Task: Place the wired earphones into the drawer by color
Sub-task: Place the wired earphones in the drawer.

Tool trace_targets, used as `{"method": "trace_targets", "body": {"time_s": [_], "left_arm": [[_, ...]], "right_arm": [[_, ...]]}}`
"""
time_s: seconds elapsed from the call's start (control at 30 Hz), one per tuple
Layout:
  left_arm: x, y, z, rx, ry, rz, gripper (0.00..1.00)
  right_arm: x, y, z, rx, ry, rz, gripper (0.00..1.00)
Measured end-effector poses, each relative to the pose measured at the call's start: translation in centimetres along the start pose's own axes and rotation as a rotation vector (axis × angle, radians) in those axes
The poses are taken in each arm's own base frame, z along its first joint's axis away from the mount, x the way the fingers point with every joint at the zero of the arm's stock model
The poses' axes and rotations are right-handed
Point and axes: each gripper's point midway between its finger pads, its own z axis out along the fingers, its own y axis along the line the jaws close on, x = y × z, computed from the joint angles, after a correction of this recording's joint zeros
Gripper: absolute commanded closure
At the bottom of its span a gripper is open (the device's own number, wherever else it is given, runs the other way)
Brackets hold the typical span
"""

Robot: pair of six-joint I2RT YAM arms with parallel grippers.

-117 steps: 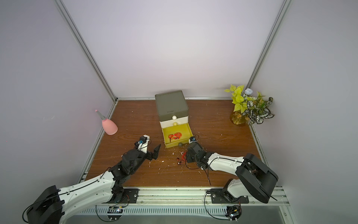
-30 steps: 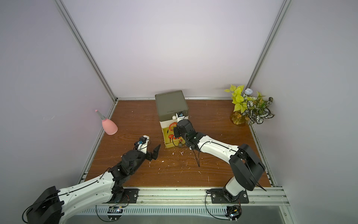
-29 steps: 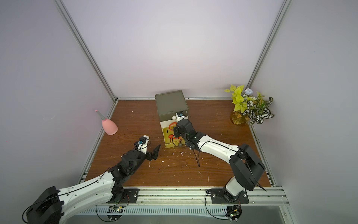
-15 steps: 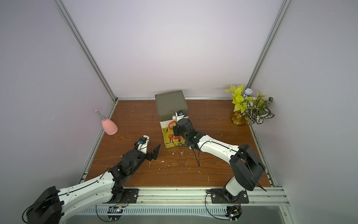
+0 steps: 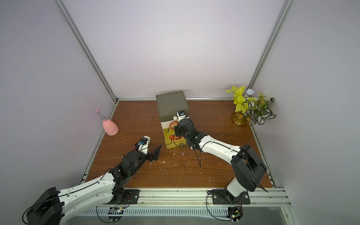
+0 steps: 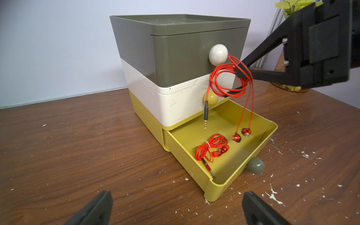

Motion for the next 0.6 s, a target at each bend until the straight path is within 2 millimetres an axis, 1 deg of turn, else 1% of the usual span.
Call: {"method": "trace_targets", "body": {"time_s": [0.13, 0.3, 0.43, 0.5, 0.6], "left_arm": [[0.0, 0.0, 0.0, 0.0, 0.0, 0.0, 0.01], [0.0, 0.0, 0.0, 0.0, -0.001, 0.0, 0.01], [0.0, 0.0, 0.0, 0.0, -0.001, 0.0, 0.01], [0.0, 0.0, 0.0, 0.0, -0.002, -0.001, 0.01], [-0.1, 0.0, 0.0, 0.001, -0.004, -0.002, 0.01]], "right_arm": [[0.9, -0.1, 0.4, -0.004, 0.014, 0.003, 1.0], [3.5, -0.6, 1.2, 0.007, 0.063, 0.005, 1.0], [5.6, -1.5, 1.4, 0.024, 0.103, 0.006, 1.0], [6.2, -1.9, 1.5, 0.032, 0.114, 0.01, 1.0], [6.8, -2.4, 1.6, 0.042, 0.124, 0.017, 0.96]]}}
